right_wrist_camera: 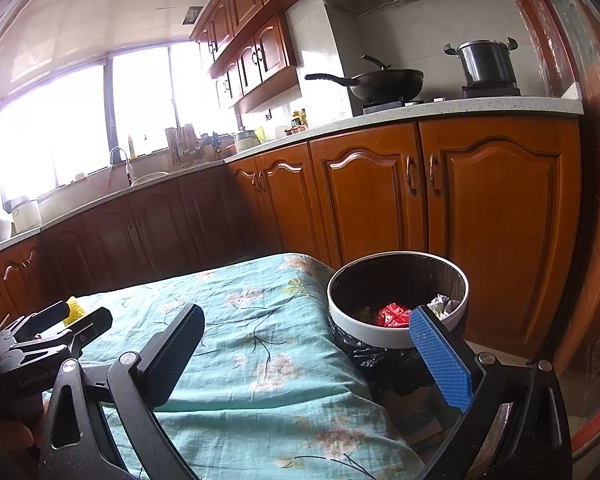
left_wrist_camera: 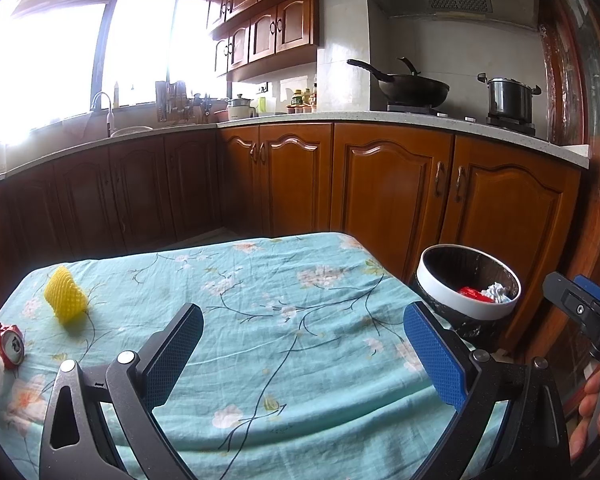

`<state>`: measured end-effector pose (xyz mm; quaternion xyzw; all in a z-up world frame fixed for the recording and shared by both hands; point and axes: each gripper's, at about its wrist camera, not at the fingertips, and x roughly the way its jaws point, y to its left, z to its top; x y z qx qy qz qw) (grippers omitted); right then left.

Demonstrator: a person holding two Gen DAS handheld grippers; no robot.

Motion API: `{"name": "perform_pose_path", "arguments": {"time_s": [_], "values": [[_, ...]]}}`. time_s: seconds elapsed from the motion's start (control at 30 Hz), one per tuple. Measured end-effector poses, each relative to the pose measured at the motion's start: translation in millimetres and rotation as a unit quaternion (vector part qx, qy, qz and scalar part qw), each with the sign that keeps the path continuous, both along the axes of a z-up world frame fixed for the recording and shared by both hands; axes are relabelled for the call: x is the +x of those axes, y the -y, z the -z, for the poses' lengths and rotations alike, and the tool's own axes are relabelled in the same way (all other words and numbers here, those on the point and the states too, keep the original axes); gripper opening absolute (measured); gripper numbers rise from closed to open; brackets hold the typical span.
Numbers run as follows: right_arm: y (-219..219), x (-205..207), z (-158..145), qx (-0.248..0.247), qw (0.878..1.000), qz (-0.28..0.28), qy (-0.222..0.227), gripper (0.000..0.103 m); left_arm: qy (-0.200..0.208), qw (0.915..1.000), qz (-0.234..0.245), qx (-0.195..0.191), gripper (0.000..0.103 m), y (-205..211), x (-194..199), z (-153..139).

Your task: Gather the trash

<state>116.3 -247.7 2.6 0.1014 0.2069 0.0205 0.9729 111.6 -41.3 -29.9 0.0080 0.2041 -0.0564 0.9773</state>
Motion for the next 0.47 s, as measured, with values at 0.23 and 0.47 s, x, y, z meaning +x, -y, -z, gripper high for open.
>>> {"name": "perform_pose_path", "arguments": {"time_s": [0.23, 0.47], "values": [[-0.6, 0.3, 2.0, 0.001, 1.0, -0.004, -0.002, 0.103, -0.002, 1.0, 0.002, -0.001, 0.101, -2.3, 1.5, -0.5], [-2.6, 2.5, 2.9, 0.004, 1.0, -0.009, -0.003, 0.103, -0.007, 0.9999, 0.004, -0.006, 0.102, -6.0, 4.8, -0.1]]}}
